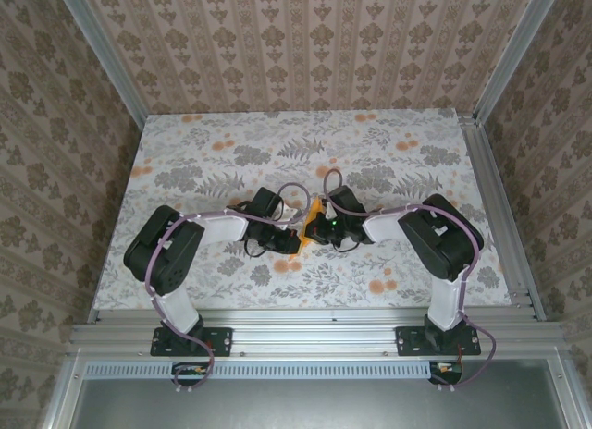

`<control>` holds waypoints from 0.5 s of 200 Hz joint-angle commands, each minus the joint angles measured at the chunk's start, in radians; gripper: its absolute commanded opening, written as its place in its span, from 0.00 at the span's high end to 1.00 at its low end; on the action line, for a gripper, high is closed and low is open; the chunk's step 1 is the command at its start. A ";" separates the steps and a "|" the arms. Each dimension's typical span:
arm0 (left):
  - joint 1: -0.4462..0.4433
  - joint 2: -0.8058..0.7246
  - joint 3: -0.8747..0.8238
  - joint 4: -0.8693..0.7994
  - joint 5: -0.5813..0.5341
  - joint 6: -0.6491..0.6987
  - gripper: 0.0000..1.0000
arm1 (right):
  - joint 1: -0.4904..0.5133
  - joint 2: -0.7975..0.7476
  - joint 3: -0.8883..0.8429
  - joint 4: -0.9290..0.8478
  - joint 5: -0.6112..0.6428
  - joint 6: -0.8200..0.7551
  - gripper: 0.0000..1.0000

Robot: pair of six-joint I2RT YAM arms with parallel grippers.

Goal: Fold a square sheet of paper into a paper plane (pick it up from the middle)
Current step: Fold the wing for the fifth time at the center of the table.

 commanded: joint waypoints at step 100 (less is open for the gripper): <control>0.009 0.006 -0.064 -0.091 -0.089 0.030 0.96 | 0.007 -0.163 -0.016 -0.173 0.132 -0.067 1.00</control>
